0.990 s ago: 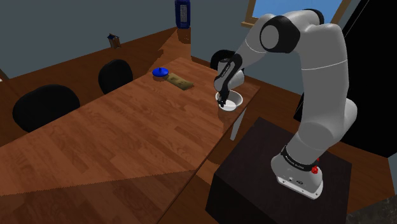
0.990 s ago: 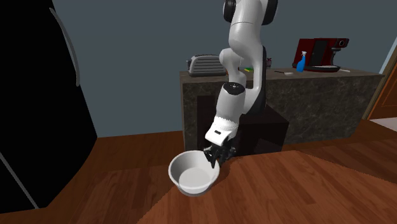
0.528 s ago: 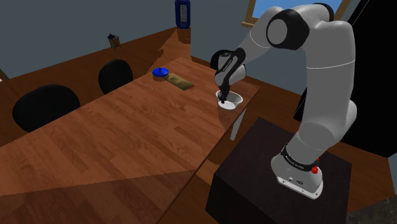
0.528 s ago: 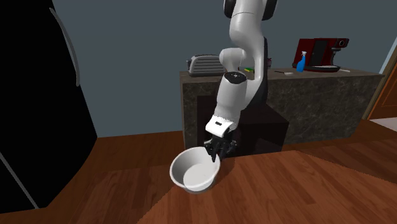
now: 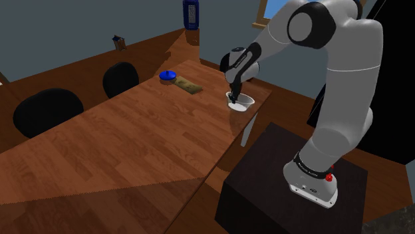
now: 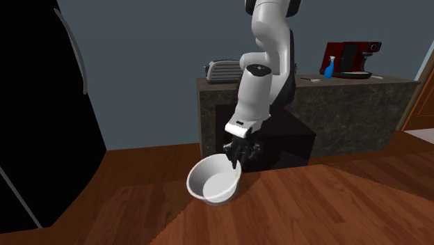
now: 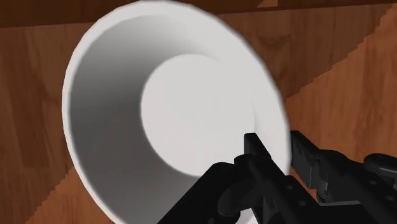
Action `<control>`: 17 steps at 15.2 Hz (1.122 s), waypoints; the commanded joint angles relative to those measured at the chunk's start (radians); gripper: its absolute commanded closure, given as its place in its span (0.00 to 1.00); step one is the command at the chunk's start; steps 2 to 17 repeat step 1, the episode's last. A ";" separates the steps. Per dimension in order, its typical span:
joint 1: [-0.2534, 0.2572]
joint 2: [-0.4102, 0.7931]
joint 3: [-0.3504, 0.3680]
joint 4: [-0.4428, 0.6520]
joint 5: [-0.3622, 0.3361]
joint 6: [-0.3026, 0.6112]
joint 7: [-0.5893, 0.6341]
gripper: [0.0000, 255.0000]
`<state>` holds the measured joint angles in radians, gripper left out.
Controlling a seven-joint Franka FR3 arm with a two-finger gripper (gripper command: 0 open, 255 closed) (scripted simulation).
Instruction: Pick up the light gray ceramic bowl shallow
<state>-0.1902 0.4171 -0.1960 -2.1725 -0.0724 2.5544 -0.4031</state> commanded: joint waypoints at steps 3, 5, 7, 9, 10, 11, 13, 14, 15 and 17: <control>0.000 -0.008 -0.001 0.000 -0.001 -0.007 -0.002 1.00; 0.000 -0.008 -0.001 0.000 -0.001 -0.007 -0.002 1.00; 0.000 -0.008 -0.001 0.000 -0.001 -0.007 -0.002 1.00; 0.000 -0.008 -0.001 0.000 -0.001 -0.007 -0.002 1.00; 0.000 -0.008 -0.001 0.000 -0.001 -0.007 -0.002 1.00; 0.000 -0.008 -0.001 0.000 -0.001 -0.007 -0.002 1.00; 0.000 -0.008 -0.001 0.000 -0.001 -0.007 -0.002 1.00; 0.000 -0.008 -0.001 0.000 -0.001 -0.007 -0.002 1.00; 0.000 -0.008 -0.001 0.000 -0.001 -0.007 -0.002 1.00; 0.000 -0.008 -0.001 0.000 -0.001 -0.007 -0.002 1.00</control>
